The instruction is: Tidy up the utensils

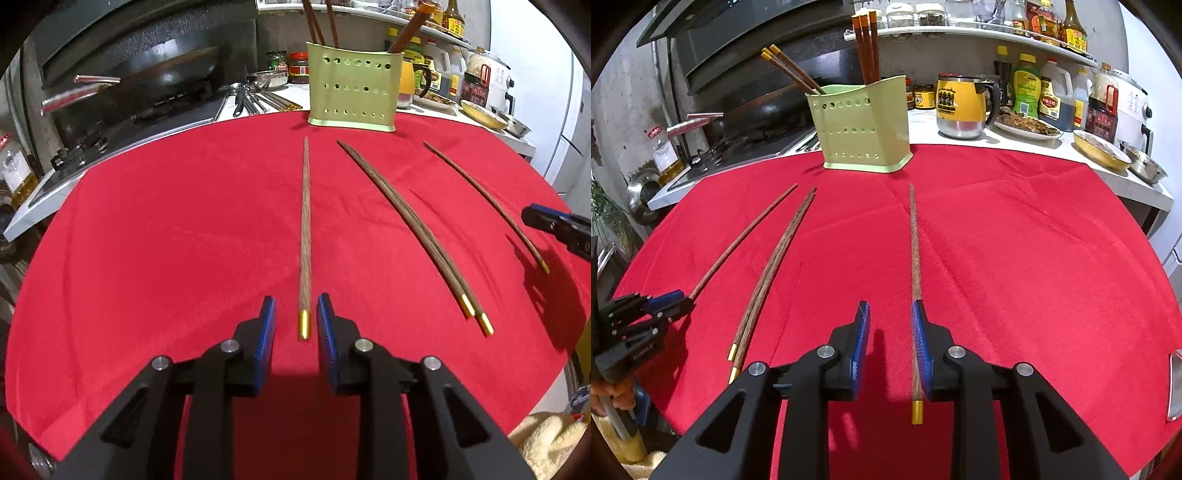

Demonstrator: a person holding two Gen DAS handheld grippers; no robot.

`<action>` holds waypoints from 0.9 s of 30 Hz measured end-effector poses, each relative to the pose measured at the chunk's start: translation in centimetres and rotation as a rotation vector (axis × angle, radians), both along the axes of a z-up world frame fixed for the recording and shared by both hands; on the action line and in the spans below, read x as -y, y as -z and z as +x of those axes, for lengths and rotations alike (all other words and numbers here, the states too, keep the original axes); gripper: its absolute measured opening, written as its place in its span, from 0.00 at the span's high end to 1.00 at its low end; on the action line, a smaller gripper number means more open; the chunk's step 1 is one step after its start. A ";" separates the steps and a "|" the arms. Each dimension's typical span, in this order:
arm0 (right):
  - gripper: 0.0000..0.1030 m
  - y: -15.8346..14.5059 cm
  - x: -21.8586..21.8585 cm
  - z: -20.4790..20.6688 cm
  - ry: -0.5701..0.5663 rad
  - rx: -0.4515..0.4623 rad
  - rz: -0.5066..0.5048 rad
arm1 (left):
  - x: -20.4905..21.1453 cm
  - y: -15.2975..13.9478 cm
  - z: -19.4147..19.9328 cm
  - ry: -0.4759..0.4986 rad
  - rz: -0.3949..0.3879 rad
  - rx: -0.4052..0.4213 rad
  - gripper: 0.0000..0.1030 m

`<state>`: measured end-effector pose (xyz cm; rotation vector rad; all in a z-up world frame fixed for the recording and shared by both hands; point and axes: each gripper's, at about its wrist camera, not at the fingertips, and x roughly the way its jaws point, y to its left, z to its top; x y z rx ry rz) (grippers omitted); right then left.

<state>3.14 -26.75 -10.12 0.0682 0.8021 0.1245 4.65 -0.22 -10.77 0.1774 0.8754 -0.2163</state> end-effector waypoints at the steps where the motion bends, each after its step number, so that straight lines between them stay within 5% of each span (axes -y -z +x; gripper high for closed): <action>1: 0.75 0.1 0.0 -0.1 -0.001 -0.001 -0.001 | 0.1 0.0 -0.3 -0.005 0.004 0.008 0.78; 8: 0.75 0.9 1.0 -0.6 0.008 -0.012 0.020 | 1.2 0.2 -0.3 0.013 0.036 0.031 0.87; 27: 0.71 2.5 0.5 -3.7 -0.028 -0.007 -0.073 | 1.3 0.2 -0.3 0.011 0.029 0.024 0.87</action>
